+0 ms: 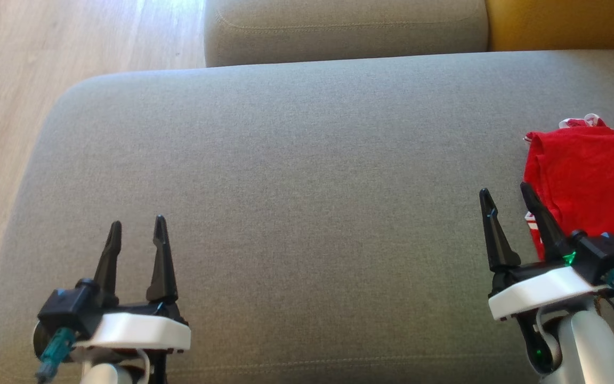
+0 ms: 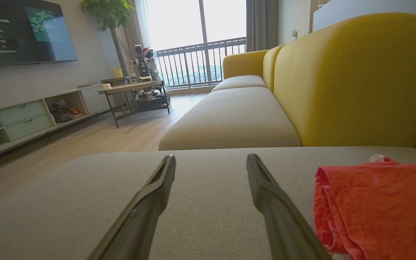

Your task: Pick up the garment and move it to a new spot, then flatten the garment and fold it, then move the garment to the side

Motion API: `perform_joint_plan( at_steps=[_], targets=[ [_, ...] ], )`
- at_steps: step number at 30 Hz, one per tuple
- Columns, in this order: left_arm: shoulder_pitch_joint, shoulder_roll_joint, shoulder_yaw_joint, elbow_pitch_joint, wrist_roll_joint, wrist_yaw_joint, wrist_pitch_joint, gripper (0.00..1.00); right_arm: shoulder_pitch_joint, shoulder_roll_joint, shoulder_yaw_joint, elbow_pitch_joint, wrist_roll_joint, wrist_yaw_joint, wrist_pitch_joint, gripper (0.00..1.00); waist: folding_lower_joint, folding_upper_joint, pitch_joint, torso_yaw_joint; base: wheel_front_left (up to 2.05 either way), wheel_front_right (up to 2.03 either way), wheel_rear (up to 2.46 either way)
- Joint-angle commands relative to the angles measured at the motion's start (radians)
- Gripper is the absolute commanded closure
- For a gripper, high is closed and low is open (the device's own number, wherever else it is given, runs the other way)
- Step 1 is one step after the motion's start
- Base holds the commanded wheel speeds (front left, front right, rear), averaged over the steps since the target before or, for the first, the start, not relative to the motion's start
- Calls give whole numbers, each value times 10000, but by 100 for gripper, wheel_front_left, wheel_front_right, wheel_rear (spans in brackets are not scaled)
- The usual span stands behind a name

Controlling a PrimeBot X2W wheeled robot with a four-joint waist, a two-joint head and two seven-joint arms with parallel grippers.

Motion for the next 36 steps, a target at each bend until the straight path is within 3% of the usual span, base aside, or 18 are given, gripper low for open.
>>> perform_joint_plan(
  at_steps=[1, 29, 30, 36],
  targets=[
    [-229, 2, 398, -396, 95, -23, -51, 0, -206, 17, 269, -402, 102, -4, -93, 0, 1, 0, 4, -26, 0, 0, 0],
    [-184, 1, 568, -457, -596, -428, -51, 0, -221, 18, 488, -389, 169, -4, -95, 0, 1, 0, 115, -132, 0, 0, 0],
    [164, -2, 194, -138, -597, -434, 0, 100, 5, 2, 240, -44, 158, 0, 0, 100, 1, 0, 116, -132, 0, 0, 0],
    [362, -4, 142, 565, -944, -456, 61, 100, 232, 10, 226, 638, 477, 0, 127, 100, 2, 0, 113, -143, 0, 0, 0]
  ],
)
